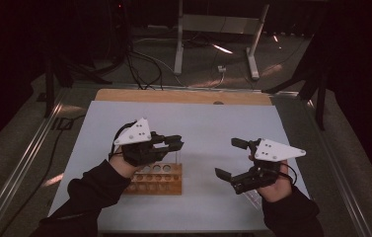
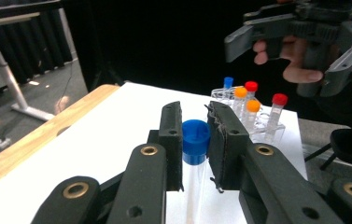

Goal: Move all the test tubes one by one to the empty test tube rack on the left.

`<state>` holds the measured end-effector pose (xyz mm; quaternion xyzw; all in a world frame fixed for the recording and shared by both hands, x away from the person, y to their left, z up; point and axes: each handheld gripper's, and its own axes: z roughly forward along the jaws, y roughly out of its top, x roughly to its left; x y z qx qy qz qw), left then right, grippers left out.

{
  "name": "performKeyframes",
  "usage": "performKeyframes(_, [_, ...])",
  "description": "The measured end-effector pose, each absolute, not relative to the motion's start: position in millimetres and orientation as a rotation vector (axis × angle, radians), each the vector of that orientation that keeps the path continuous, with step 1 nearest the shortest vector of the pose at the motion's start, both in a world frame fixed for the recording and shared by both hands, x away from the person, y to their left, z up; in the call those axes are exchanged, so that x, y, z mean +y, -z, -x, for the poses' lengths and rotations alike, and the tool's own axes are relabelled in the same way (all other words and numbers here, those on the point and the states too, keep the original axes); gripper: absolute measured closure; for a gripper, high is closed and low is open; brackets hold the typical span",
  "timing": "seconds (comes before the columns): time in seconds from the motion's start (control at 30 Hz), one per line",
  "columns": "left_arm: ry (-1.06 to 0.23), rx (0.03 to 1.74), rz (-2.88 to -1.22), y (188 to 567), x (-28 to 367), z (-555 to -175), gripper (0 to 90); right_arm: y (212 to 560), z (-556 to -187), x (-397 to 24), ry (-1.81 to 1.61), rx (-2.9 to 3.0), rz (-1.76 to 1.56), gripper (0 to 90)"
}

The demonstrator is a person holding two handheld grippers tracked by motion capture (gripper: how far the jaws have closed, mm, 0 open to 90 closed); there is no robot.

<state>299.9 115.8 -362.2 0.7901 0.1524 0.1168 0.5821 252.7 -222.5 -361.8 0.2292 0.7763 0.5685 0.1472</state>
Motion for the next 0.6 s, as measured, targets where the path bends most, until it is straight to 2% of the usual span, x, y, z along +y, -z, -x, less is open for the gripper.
performKeyframes(0.6, [-0.285,0.461,-1.840,393.1,142.1,-298.4,77.9,359.0,-247.7,-223.7,-1.606,2.226,-0.661,0.0])
